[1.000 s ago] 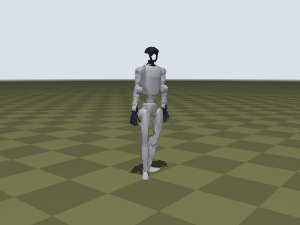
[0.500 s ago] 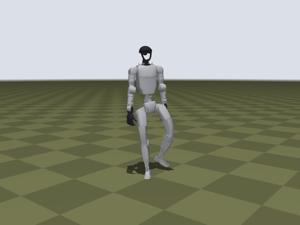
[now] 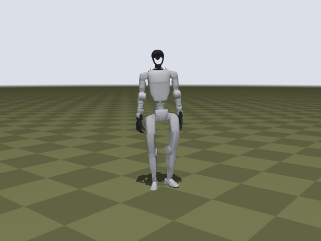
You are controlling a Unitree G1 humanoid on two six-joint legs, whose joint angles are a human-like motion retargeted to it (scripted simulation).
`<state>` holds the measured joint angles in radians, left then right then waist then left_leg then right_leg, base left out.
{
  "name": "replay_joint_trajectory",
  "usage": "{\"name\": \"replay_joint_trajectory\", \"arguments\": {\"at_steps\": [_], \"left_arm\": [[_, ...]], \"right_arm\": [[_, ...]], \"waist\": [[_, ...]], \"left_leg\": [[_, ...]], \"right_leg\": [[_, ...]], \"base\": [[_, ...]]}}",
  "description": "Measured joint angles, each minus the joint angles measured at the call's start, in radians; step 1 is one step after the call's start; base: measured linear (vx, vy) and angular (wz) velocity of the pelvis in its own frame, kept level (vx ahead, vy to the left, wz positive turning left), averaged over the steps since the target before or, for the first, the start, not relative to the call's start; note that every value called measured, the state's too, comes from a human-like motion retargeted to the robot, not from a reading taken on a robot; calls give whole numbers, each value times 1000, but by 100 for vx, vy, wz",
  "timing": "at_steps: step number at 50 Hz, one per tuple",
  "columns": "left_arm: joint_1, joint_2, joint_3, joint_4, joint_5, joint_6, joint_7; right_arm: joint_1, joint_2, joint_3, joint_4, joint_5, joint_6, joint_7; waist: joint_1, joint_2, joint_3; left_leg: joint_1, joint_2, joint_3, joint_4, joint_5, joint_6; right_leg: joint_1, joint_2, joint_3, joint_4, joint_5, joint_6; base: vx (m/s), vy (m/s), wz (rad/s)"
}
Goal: In place motions
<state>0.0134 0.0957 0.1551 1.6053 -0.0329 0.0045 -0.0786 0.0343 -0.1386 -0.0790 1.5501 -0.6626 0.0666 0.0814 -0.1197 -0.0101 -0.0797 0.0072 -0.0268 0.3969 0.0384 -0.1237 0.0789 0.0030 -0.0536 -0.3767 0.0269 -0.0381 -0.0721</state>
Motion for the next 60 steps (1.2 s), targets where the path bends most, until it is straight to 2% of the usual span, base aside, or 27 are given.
{"name": "replay_joint_trajectory", "arguments": {"at_steps": [18,24,27,30,33,37,38,40,43,45,47,50,52,55,58,60], "left_arm": [[-10,-2,-6,-25,-10,-13,-16],[-9,-8,-7,-25,-7,-14,-22],[-27,-6,-7,-25,-3,-12,-27],[-49,8,-20,-31,0,-14,-30],[-71,28,-32,-37,1,-11,-32],[-89,40,-38,-47,-13,-11,-23],[-90,41,-36,-53,-22,-12,-21],[-97,44,-24,-65,-43,-16,-23],[-94,54,-7,-81,-64,-21,-38],[-95,53,-11,-79,-70,-18,-39],[-92,41,-4,-63,-80,-22,-19],[-81,27,17,-32,-108,-32,3],[-72,21,27,-11,-113,-23,16],[-65,16,30,15,-92,-17,59],[-65,21,21,26,-76,-18,93],[-73,28,16,37,-69,-15,101]], "right_arm": [[-30,18,16,-93,15,-52,43],[-34,4,10,-71,32,-54,28],[-42,-8,8,-50,34,-51,13],[-40,-17,9,-28,43,-50,-10],[-35,-20,5,-5,42,-44,-25],[-10,-27,-9,-7,50,-41,-28],[-3,-28,-11,-12,53,-44,-28],[-3,-31,-7,-25,56,-46,-27],[-14,-33,9,-34,44,-45,-25],[-24,-36,0,-42,23,-43,-21],[-24,-46,1,-59,5,-49,-20],[-22,-61,10,-82,-20,-61,-27],[-17,-72,2,-86,-29,-70,-48],[-1,-91,-22,-69,-2,-81,-75],[22,-99,-50,-49,27,-78,-84],[34,-102,-68,-30,37,-72,-96]], "waist": [[-10,-1,-9],[12,0,-1],[14,10,10],[-36,22,39],[-70,21,54],[-59,13,73],[-53,14,78],[-40,14,96],[2,-14,118],[23,-5,130],[59,-11,130],[42,-27,126],[23,-23,109],[8,-31,82],[-3,-28,60],[-20,-31,44]], "left_leg": [[16,-21,44,-12,-39,7],[-8,-13,20,8,-43,-10],[-55,11,-32,39,-33,-29],[-95,25,-158,59,-3,-37],[-137,20,-289,77,28,-59],[-192,-1,-444,111,53,-96],[-198,-8,-481,113,57,-102],[-216,-17,-546,117,67,-118],[-233,-41,-563,99,81,-133],[-254,-36,-570,85,64,-131],[-274,-14,-486,75,19,-117],[-297,32,-246,71,-47,-103],[-292,107,83,79,-63,-171],[-233,163,587,102,-50,-214],[-158,143,850,102,-12,-200],[-142,126,857,135,1,-156]], "right_leg": [[-21,-15,51,14,9,28],[-29,-18,39,52,-18,31],[-44,-19,18,120,-67,41],[-59,4,89,193,-88,22],[-75,43,300,233,-78,21],[-66,74,545,222,-61,77],[-58,74,550,211,-67,90],[-40,73,482,187,-97,76],[-9,69,386,126,-84,36],[-2,56,300,105,-78,45],[3,36,242,88,-77,47],[24,7,103,61,-86,38],[32,0,-23,44,-99,36],[50,-20,-213,14,-119,36],[74,-19,-384,-2,-150,56],[85,-26,-485,-5,-172,80]], "base": [[3,1,-10],[0,1,10],[-5,0,83],[-7,-5,199],[-9,-9,219],[-8,-11,203],[-12,-11,202],[-17,-12,185],[-21,-10,159],[-25,-6,188],[-23,3,186],[-14,6,240],[-10,13,309],[-4,16,314],[2,13,314],[11,12,375]]}}
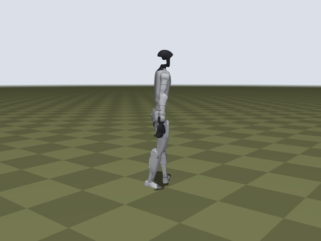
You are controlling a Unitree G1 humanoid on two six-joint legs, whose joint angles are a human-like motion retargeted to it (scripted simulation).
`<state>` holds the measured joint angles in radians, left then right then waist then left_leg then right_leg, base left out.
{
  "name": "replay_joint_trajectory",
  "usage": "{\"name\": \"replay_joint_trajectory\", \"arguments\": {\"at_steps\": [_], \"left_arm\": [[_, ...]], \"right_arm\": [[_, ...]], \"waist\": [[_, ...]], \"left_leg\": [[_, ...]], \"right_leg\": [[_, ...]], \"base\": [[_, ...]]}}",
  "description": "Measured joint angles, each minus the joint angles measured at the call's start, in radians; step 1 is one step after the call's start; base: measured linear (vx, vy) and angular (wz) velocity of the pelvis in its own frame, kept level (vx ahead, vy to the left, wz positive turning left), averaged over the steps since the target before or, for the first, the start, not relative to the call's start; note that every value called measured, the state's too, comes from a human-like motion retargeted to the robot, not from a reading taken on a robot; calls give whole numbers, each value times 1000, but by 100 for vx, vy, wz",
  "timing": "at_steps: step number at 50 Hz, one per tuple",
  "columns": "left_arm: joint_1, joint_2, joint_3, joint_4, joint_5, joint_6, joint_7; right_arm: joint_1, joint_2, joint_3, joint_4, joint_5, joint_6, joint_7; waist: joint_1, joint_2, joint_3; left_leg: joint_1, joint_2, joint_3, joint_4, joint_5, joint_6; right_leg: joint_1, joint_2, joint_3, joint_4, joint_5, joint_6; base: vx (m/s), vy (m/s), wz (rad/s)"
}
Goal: In place motions
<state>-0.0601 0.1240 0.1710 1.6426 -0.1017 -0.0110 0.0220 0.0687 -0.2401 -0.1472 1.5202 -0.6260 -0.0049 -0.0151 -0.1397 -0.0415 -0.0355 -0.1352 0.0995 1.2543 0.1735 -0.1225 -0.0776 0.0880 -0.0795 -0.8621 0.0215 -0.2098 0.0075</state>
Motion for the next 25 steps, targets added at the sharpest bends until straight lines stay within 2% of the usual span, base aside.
{"name": "replay_joint_trajectory", "arguments": {"at_steps": [3,6,7,10,12,13,15,18,21,25], "left_arm": [[-9,17,11,14,4,7,-7],[-10,28,26,17,-1,10,-13],[-10,30,29,18,-5,10,-13],[-2,27,36,25,-22,8,-4],[-2,20,45,38,-28,10,-10],[-3,15,46,42,-35,12,-11],[-6,12,42,40,-42,9,-9],[0,7,50,36,-26,6,-16],[20,-4,63,51,-18,7,-18],[52,-18,73,57,-34,16,-30]], "right_arm": [[26,8,-6,18,4,10,-26],[39,22,-7,26,6,11,-34],[41,27,-10,27,4,10,-34],[44,40,-12,23,-10,5,-22],[31,37,-6,19,-17,12,-13],[21,41,-2,13,-15,12,-14],[4,46,8,-1,0,-4,-12],[-21,45,30,-35,-18,-14,19],[-29,51,33,-58,-39,-18,16],[-29,57,51,-80,-20,-38,24]], "waist": [[-13,-27,-35],[-3,-40,-59],[7,-37,-63],[52,-11,-80],[80,-21,-85],[98,-25,-79],[128,-17,-55],[208,-23,-30],[235,-7,-43],[176,87,-35]], "left_leg": [[0,8,-91,127,-9,46],[55,-14,-45,115,10,62],[73,-28,-36,83,26,55],[132,-73,12,-45,63,-14],[48,-98,-245,-42,61,-4],[42,-98,-216,-40,64,18],[49,-119,-272,-62,48,39],[62,-124,-309,-67,35,41],[55,-117,-379,-69,20,47],[73,-33,-470,-64,10,53]], "right_leg": [[9,-20,-128,-4,-27,39],[19,-20,-225,-4,-41,72],[23,-10,-249,-4,-46,81],[40,41,-332,0,-59,110],[49,35,-352,-2,-48,124],[55,32,-354,3,-41,128],[73,46,-353,18,-32,131],[102,46,-354,41,-1,125],[115,49,-362,97,65,98],[108,35,-281,331,200,-17]], "base": [[23,13,340],[25,11,247],[29,15,179],[34,16,183],[34,15,139],[23,10,131],[24,13,95],[28,15,46],[35,12,82],[38,7,159]]}}
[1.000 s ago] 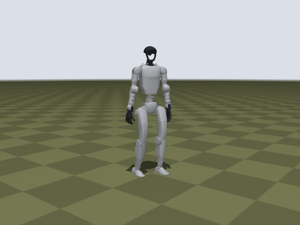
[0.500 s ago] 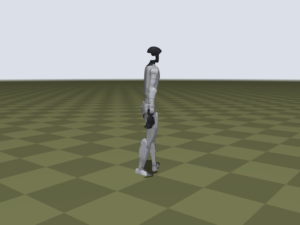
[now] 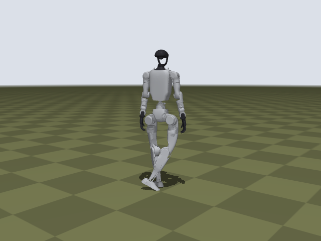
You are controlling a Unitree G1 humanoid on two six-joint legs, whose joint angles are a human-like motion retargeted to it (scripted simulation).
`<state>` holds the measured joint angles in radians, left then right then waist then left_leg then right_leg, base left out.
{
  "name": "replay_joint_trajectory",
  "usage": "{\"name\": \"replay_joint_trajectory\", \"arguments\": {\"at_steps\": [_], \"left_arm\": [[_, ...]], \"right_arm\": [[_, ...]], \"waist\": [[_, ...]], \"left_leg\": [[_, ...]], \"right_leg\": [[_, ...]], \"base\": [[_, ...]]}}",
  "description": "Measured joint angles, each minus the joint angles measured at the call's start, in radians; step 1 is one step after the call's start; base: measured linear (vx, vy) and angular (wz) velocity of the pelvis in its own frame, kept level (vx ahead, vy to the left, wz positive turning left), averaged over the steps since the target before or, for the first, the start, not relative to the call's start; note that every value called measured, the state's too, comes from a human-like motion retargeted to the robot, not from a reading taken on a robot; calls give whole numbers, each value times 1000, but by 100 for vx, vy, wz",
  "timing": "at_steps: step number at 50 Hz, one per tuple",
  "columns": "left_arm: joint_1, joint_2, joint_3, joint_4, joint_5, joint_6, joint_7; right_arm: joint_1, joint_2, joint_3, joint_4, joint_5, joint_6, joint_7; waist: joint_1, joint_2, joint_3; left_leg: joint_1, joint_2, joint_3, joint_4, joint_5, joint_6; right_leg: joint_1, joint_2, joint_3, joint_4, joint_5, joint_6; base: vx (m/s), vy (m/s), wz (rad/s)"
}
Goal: In place motions
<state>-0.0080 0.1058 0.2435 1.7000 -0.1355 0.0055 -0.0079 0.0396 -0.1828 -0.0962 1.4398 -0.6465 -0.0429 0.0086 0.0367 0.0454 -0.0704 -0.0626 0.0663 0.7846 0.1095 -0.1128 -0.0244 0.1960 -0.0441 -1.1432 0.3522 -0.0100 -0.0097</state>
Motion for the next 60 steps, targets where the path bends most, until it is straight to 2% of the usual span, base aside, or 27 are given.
{"name": "replay_joint_trajectory", "arguments": {"at_steps": [2,5,7,8,13,21,22,23,24,27,30,36,45,54,60], "left_arm": [[-2,-2,0,0,7,10,-13],[-25,9,-14,0,27,16,-20],[-44,18,-37,-5,32,3,-13],[-50,21,-48,-16,34,-1,-11],[-76,27,-79,-67,41,-9,-12],[-103,27,-102,-87,47,-17,-21],[-103,30,-107,-85,53,-17,-22],[-107,37,-113,-78,60,-15,-24],[-107,43,-118,-69,70,-11,-25],[-105,52,-125,-36,104,9,-24],[-100,24,-104,-4,84,6,9],[-45,1,-71,-16,85,6,-45],[-14,7,-100,0,188,20,-61],[-29,7,-75,-14,144,19,-62],[-47,8,-75,-45,140,14,-48]], "right_arm": [[-4,0,12,-3,9,0,6],[-4,11,19,5,26,5,12],[6,23,19,12,20,11,21],[10,27,20,15,10,14,25],[33,31,46,31,-57,30,-6],[29,40,30,49,-49,56,-24],[29,42,25,47,-44,55,-22],[25,46,19,46,-39,54,-17],[27,48,18,49,-40,54,-12],[34,50,2,62,-68,69,16],[28,45,-23,55,-113,78,38],[9,44,-7,34,-101,65,26],[9,69,-6,34,-80,57,76],[24,65,6,35,-111,58,70],[24,61,-16,61,-92,71,56]], "waist": [[-52,38,16],[-100,47,44],[-112,32,51],[-110,23,51],[-113,0,50],[-140,-81,76],[-140,-92,81],[-144,-103,87],[-133,-113,83],[-85,-122,70],[1,-121,46],[-77,-93,19],[-33,-92,-20],[-78,-87,-19],[-84,-101,3]], "left_leg": [[-4,42,-51,20,-2,4],[-13,63,-125,37,4,16],[-21,54,-172,36,12,23],[-25,49,-187,36,14,25],[-56,29,-318,47,26,26],[-27,-94,-518,28,42,33],[-15,-110,-538,26,42,33],[-3,-125,-568,25,42,31],[8,-136,-582,23,43,27],[28,-149,-622,21,48,21],[24,-145,-624,26,40,13],[25,-147,-724,12,50,7],[22,-129,-731,-12,51,-19],[15,-106,-735,1,39,-46],[-23,-95,-733,128,21,-75]], "right_leg": [[-39,-30,86,163,19,-48],[-145,-57,305,353,-9,4],[-228,-3,493,377,-8,45],[-252,13,547,370,-11,40],[-295,15,651,228,-39,-2],[-310,10,901,-186,-98,41],[-298,2,904,-238,-76,42],[-274,-9,876,-296,-9,32],[-249,-16,830,-316,0,25],[-199,-31,726,-341,-8,28],[-180,-15,728,-337,-47,14],[-147,4,631,-342,-81,0],[-150,28,616,-354,-98,-14],[-150,45,610,-346,-118,-25],[-172,20,667,-305,-122,-12]], "base": [[31,5,204],[20,-7,202],[19,-13,181],[19,-13,150],[18,-13,139],[13,-16,145],[8,-13,125],[13,-13,121],[20,-12,95],[17,-15,74],[9,-8,29],[4,-7,71],[-1,-9,14],[-5,-8,17],[-3,-4,-14]]}}
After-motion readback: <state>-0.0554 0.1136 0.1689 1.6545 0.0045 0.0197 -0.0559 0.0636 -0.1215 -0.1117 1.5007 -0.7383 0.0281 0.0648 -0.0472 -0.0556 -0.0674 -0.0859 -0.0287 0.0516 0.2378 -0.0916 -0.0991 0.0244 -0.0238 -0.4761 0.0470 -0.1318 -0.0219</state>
